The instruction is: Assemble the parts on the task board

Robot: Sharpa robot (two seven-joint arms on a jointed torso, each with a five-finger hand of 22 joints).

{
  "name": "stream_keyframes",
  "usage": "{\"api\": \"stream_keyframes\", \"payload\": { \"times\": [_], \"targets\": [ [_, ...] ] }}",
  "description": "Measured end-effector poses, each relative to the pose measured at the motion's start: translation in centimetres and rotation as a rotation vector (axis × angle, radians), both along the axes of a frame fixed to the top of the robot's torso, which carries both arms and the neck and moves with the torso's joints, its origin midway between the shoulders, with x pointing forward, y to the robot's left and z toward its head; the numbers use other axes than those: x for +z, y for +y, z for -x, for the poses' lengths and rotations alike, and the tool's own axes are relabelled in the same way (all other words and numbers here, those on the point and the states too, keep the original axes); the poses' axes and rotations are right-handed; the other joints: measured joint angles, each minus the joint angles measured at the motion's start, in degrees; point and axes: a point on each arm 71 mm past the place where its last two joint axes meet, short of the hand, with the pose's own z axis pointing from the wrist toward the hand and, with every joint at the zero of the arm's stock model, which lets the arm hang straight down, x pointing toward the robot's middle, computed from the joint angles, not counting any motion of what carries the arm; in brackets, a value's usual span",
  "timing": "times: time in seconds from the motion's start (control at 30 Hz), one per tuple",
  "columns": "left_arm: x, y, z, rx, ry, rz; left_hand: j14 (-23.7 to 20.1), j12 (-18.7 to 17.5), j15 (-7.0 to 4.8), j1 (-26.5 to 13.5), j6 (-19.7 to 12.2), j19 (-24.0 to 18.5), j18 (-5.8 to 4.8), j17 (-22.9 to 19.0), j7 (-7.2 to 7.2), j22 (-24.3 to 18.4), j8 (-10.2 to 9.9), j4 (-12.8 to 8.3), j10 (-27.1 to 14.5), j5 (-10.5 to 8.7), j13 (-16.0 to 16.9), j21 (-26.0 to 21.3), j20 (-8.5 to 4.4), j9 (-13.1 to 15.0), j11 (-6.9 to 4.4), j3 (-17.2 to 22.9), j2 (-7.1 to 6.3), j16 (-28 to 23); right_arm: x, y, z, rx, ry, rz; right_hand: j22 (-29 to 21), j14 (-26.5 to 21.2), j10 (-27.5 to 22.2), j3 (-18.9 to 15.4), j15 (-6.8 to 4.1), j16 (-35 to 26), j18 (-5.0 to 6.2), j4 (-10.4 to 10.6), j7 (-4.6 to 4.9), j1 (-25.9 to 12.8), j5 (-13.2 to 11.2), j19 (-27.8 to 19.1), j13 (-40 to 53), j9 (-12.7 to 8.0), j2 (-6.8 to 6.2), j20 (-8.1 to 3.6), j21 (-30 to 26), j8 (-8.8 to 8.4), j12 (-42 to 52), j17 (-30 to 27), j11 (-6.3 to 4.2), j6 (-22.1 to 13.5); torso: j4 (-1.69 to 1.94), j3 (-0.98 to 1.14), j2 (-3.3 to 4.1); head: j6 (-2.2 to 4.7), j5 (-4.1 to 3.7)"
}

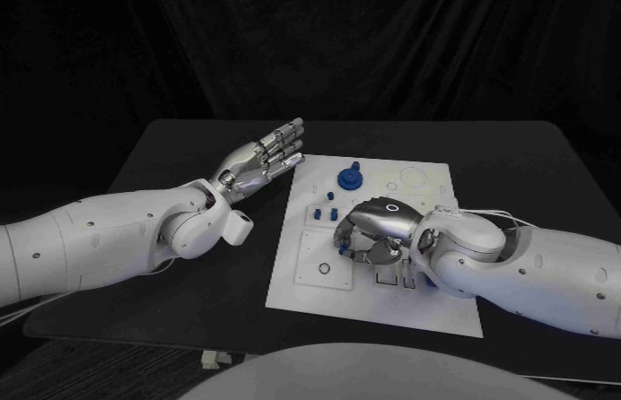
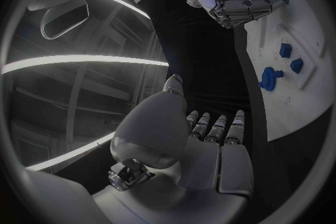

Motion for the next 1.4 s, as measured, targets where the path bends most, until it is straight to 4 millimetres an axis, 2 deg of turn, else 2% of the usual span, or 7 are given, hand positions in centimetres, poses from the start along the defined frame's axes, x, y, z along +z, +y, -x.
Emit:
{"api": "stream_keyframes", "payload": {
  "times": [0.77, 0.87, 1.33, 1.4],
  "targets": [
    [-0.25, -0.09, 0.14, -0.009, 0.008, 0.004, 0.0, 0.0, 0.4, 0.2, -0.1, 0.0, 0.0, 0.0, 0.07, 0.1, 0.0, -0.2, 0.2, 0.22, 0.0, 0.0, 0.0, 0.0, 0.2, 0.2, 0.22, 0.0, -0.12, -0.1, -0.07, -0.005, -0.003, 0.006, 0.0, 0.0, -0.2, 0.5, 0.0, -0.2, 0.0, -0.5, 0.0, 0.3, 0.0, 0.0, 0.1, 0.1, 0.3, 0.0, -0.2, 0.0, 0.0, 0.0, 0.21, 0.0, 0.01, 0.0, -0.01, 0.0, -0.18],
    [-0.27, -0.1, 0.15, -0.01, 0.009, 0.004, 0.0, 0.0, 0.82, 0.5, -0.1, 0.0, 0.0, 0.0, 0.07, 0.1, 0.0, -0.2, 0.2, 0.22, 0.0, 0.0, 0.0, 0.0, 0.2, 0.2, 0.46, 0.0, -0.13, -0.1, -0.05, -0.004, -0.004, 0.007, 0.0, 0.0, -0.2, 0.6, 0.0, -0.2, 0.93, -0.6, 0.0, 0.3, 0.3, 0.0, 0.1, 0.1, 0.31, 0.0, -0.5, 0.0, 0.0, 0.0, 0.21, 0.0, 0.02, 0.01, -0.01, 0.0, -0.19],
    [-0.37, -0.17, 0.19, -0.014, 0.013, 0.006, 0.0, 0.0, 0.82, 0.9, 0.1, 0.0, 0.0, 0.0, 0.2, 0.1, 0.0, -0.2, 0.2, 0.66, 0.0, 0.0, 0.0, 0.0, 0.19, 0.2, 0.45, 0.0, -0.28, -0.02, 0.03, -0.001, -0.006, 0.009, 0.0, 0.0, -0.4, 0.4, 0.0, -0.5, 0.93, -0.7, 0.0, 0.3, 0.3, 0.0, 0.2, 0.2, 0.3, 0.0, -0.7, 0.0, 0.2, 0.0, 0.01, 0.0, 0.01, 0.01, -0.01, 0.0, -0.19],
    [-0.38, -0.18, 0.19, -0.014, 0.013, 0.006, 0.0, 0.0, 0.82, 0.9, 0.1, 0.0, 0.0, 0.0, 0.28, 0.1, 0.0, -0.3, 0.2, 0.66, 0.0, 0.0, 0.0, 0.0, 0.19, 0.3, 0.46, 0.0, -0.42, -0.01, 0.08, -0.001, -0.004, 0.01, 0.0, 0.0, -0.6, 0.4, 0.0, -0.5, 0.93, -0.7, 0.0, 0.3, 0.3, 0.0, 0.2, 0.2, 0.3, 0.0, -0.7, 0.0, 0.2, 0.0, 0.23, -0.4, 0.01, 0.01, -0.01, 0.0, -0.17]
  ]
}}
